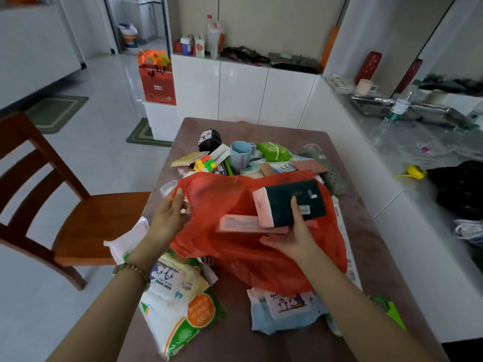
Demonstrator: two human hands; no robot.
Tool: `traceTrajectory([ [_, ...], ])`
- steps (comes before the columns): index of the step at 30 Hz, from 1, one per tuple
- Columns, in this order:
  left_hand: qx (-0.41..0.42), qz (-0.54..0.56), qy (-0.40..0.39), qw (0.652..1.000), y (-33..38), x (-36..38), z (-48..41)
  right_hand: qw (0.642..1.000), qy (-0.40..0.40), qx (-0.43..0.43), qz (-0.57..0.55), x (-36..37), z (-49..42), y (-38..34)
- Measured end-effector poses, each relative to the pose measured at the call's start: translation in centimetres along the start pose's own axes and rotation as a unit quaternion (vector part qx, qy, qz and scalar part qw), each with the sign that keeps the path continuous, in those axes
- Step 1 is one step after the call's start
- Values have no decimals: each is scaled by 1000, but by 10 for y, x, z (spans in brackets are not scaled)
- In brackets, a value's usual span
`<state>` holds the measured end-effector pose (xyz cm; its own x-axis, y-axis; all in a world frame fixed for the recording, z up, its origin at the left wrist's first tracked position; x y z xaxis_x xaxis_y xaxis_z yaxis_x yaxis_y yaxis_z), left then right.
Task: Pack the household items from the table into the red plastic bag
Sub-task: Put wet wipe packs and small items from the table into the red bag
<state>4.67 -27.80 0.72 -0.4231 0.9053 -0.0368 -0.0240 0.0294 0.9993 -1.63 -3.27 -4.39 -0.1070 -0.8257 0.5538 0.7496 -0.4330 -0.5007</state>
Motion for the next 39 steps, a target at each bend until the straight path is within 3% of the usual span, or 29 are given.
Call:
traceTrajectory([
  [5,28,-18,-8,999,4,5,-4,993,33,-2,110,2,-11,11],
  [9,60,-72,-3,996,3,8,-10,928,136,-57,342,-9,2,-2],
  [11,71,-92,28,993,5,10,-11,918,67,-95,380,-2,25,-20],
  [13,65,-74,96,990,9,12,-11,928,-30,-117,352,2,56,-43],
  [15,62,-54,162,983,16,15,-12,939,-72,-160,295,-8,81,-75],
  [17,106,-107,196,969,24,22,-11,943,-46,-196,264,-37,90,-108],
  [19,191,-180,188,946,31,35,-10,937,31,-194,290,-79,88,-128],
  [23,251,-150,64,954,34,86,-4,908,211,-72,355,-180,58,-120],
  [27,150,-151,-50,976,13,140,4,929,204,48,305,-220,36,-86],
  [30,51,-169,-116,977,-17,172,14,933,200,81,287,-232,21,-78],
  [34,-56,-165,-154,973,-48,202,30,934,194,98,285,-229,2,-82],
  [39,-102,-154,-141,973,-62,219,40,935,187,87,290,-213,-15,-84],
])
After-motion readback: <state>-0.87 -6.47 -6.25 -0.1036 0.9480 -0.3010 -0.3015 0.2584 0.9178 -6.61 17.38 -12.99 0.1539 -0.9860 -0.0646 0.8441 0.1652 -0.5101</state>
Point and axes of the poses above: each hand's wrist, its own z-axis away from the middle knuckle, its own x-axis out of the palm, y = z × x, the point moved 4 cm from there along -z, towards the middle knuckle, and after that the axes turned 7 degrees about x, right-handed, at the moved point
